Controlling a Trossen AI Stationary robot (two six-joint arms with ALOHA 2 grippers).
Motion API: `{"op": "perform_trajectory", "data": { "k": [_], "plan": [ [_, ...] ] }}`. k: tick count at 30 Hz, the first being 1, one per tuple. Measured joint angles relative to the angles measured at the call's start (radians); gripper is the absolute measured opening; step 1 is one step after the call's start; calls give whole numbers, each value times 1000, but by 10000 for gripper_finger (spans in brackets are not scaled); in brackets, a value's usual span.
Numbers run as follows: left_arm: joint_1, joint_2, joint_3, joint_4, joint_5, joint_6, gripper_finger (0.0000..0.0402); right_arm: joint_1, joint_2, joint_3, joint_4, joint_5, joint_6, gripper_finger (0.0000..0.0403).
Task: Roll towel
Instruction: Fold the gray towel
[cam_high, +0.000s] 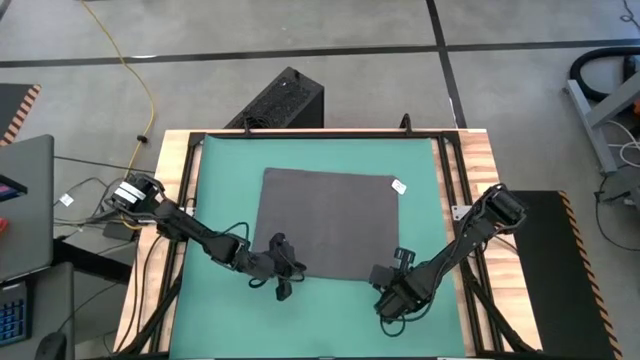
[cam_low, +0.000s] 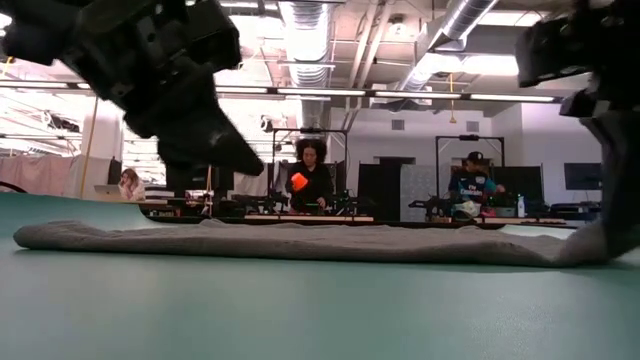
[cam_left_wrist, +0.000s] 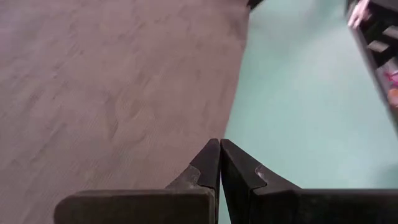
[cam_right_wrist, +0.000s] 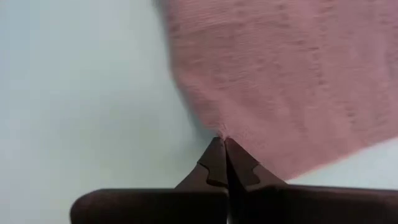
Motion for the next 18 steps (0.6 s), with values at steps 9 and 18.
{"op": "perform_trajectory", "data": {
  "k": [9,18],
  "plan": [
    [-16,140,-1,176,15,-1,0,-18,0,36,-31,20,-27,3],
    [-6,163,-1,239,-11,38,0,-36,-2,107,-81,56,-79,3]
  ]
}}
